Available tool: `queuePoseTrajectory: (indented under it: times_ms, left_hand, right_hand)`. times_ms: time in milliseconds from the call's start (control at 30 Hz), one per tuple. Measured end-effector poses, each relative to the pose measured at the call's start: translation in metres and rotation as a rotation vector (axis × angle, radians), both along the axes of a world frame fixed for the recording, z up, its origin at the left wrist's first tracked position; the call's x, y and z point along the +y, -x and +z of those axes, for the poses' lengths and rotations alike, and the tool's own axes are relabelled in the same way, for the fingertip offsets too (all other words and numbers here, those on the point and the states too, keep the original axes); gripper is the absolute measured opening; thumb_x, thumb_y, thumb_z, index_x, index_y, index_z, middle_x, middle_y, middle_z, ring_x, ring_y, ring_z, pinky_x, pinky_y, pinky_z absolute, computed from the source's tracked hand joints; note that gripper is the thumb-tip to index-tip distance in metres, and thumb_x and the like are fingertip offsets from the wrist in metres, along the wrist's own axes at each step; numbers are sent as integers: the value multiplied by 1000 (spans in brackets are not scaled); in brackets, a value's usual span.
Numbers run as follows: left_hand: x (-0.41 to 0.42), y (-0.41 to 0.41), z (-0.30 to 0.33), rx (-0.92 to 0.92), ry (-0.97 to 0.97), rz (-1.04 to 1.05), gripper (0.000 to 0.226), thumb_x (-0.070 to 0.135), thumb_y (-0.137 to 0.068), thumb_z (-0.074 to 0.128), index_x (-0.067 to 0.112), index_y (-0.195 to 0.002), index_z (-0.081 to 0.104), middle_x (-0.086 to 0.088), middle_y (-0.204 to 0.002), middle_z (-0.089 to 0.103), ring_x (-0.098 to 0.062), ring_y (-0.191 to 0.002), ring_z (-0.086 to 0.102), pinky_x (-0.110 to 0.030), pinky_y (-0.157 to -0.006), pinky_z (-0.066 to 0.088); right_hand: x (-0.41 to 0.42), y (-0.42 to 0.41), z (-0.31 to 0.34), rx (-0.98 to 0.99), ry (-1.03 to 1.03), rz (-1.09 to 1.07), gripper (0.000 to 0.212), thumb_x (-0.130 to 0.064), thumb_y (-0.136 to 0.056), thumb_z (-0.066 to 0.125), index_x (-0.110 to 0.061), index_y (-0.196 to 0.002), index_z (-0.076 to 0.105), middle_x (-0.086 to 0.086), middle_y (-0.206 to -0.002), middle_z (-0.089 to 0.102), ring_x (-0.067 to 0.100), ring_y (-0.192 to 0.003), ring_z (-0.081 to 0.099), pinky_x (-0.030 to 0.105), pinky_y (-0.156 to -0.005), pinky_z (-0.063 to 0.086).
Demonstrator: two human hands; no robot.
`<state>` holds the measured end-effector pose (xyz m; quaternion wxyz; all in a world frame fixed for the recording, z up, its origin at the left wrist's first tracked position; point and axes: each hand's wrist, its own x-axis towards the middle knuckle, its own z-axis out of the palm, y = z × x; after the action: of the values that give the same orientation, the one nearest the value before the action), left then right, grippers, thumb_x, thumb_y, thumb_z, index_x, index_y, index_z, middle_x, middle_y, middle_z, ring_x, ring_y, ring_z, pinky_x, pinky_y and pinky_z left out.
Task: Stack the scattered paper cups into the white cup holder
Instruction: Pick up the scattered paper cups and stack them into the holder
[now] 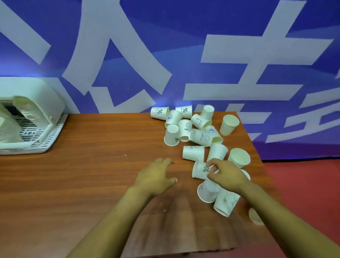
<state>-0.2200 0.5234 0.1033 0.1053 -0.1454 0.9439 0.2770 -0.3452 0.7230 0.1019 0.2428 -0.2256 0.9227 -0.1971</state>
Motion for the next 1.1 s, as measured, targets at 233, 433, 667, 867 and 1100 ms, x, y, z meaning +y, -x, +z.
queuePoseTrajectory:
  times_ms: [233,433,667,867,1100]
  left_hand:
    - [102,44,-42,-41,-34,-16,71,35,-82,63,27,-145,30,1,-143,37,-27,-128,40,-41,-105,38]
    - [137,56,-64,-33,-29,30,81,38,-84,63,30,-151,19,0,-154,23,-30,-131,36,-39,-107,36]
    - [155,67,-76,-92,45,15,69,26,-88,58,29,-148,24,3,-149,30,-25,-127,42,-37,-99,44]
    - [140,47,-65,-90,59,58,58,28,-87,62,25,-138,36,5,-138,42,-22,-116,52,-36,-88,49]
    - [65,-6,-12,-11,77,213,54,40,-84,61,29,-132,39,7,-128,44,-20,-116,52,-32,-81,42]
  right_hand:
    - [78,29,-31,84,-202,71,30,-29,-83,56,-27,-113,56,-4,-108,62,20,-103,57,30,-82,48]
    - [91,29,-55,169,-332,179,37,-33,-90,50,-23,-126,50,1,-122,58,21,-109,58,29,-80,45]
    - [93,33,-70,213,-385,195,27,-29,-94,46,-20,-119,52,1,-118,60,19,-105,60,26,-74,43]
    - [91,32,-59,36,-260,172,18,-26,-88,54,-19,-103,61,0,-104,64,17,-95,60,28,-72,47]
    - [39,13,-16,-1,-103,174,21,-33,-81,66,-15,-85,58,-1,-86,59,14,-79,56,23,-61,40]
